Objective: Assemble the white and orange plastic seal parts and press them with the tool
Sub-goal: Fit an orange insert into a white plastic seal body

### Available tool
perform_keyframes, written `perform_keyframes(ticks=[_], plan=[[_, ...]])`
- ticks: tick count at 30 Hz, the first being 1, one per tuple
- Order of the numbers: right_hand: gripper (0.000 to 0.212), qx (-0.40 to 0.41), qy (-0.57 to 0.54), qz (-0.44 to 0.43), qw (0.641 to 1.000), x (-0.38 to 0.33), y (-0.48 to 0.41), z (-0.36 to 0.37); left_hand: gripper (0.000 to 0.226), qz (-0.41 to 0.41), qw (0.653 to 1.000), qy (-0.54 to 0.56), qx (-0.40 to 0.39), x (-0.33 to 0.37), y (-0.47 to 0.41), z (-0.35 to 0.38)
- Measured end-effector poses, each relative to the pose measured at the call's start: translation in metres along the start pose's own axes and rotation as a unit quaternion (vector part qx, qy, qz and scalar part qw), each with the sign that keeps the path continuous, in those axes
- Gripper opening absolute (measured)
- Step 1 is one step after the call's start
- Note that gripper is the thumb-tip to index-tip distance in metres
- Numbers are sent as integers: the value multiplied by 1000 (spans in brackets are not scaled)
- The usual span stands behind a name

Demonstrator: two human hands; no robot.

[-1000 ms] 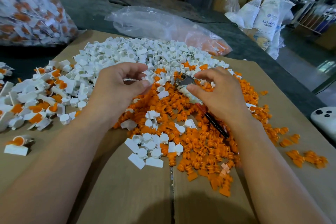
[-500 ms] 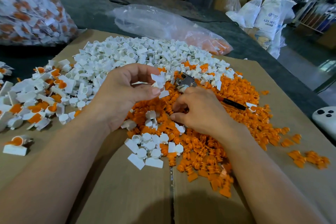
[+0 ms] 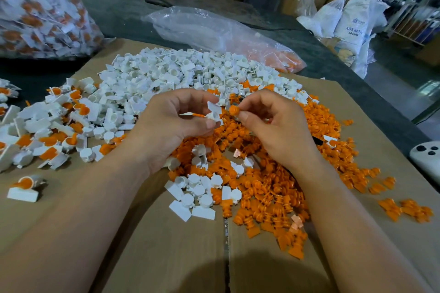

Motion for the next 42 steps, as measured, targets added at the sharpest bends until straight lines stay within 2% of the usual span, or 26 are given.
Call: perform_keyframes(ticks=[4,13,17,27,35,39,42], plan=[[30,7,-26,17,1000,-1,2,4,35,3,1000,-25,2,0,1,1],[37,15,-14,-47,999,-6,2,4,33,-8,1000,-26,3,-1,2,3],[42,8,-36,-46,998,-7,4,8,31,0,999,-47,-5,1,2,3],[35,-11,-43,-37,998,-6,6,12,29,4,998,-67,-9,-1,3,6],[38,-3,-30,-63,998,-6,6,11,28,-13,1000,-20,-9,-2,3,8],[24,-6,-7,-79,997,-7,7,14,28,-16,1000,-8,-12,-3,4,8],[33,-13,-24,-67,997,-8,7,14,31,-9,1000,4,-6,-3,5,9]])
Point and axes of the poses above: each hand's wrist, its own y-axis away from the middle knuckle, its own z-axis out of the palm, x = y × z, the point moved 2 cm from there along -y, towards the middle knuckle, and after that the axes turned 7 degrees about x, right-handed, at the moved point
